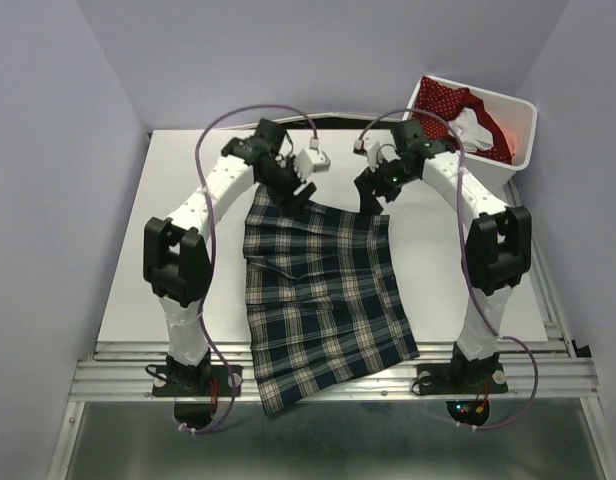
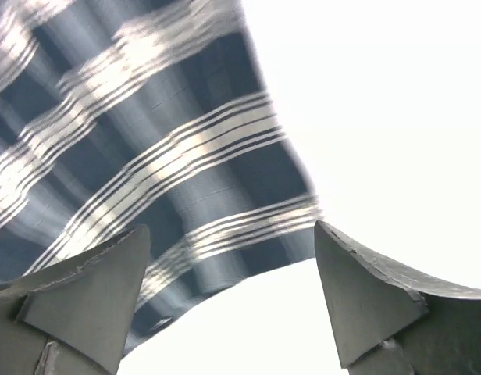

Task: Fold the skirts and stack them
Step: Fold the skirt

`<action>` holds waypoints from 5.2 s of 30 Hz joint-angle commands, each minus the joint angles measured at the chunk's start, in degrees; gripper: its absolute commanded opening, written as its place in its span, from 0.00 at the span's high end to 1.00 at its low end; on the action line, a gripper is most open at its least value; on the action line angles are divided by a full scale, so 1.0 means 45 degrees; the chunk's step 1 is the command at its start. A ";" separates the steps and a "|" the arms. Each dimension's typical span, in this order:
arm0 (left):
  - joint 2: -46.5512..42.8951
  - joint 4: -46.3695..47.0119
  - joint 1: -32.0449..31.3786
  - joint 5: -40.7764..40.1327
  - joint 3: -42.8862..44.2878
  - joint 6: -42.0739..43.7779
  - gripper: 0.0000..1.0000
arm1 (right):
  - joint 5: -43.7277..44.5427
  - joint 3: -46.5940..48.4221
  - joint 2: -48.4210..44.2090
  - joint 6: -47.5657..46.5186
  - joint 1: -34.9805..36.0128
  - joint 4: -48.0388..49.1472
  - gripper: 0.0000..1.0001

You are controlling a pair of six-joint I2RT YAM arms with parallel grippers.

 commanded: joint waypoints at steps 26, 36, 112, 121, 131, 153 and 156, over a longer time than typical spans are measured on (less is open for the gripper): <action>0.5936 0.1224 0.2379 -0.1566 0.4013 0.3129 0.25 | 0.1402 0.2858 0.5076 -0.2802 -0.1282 -0.2015 0.41; 0.5331 0.0497 0.2848 -0.1155 0.2917 0.3642 0.64 | 0.0816 0.2799 0.4705 -0.2842 -0.1282 -0.2269 0.93; -0.3364 0.5145 -0.3149 -0.3265 -0.7903 -0.4444 0.45 | -0.2448 -0.8882 -0.3639 0.3310 -0.0247 0.3568 0.45; -0.1546 0.5731 -0.0358 -0.3069 -0.7396 -0.5909 0.64 | -0.0396 -0.5117 0.0153 0.4424 -0.0247 0.5055 0.46; -0.3845 0.6649 0.0409 -0.2754 -0.6576 -0.6359 0.52 | -0.1488 0.1157 0.2851 0.6729 -0.0247 0.4879 0.46; 0.0700 0.7001 -0.3889 -0.6350 -0.2044 -0.5774 0.30 | 0.0150 -1.0206 -0.1704 1.8407 -0.0500 1.4329 0.73; 0.1091 0.7040 -0.3948 -0.6350 -0.1985 -0.5656 0.29 | 0.0482 -1.0851 -0.1468 1.8545 -0.0500 1.4819 0.74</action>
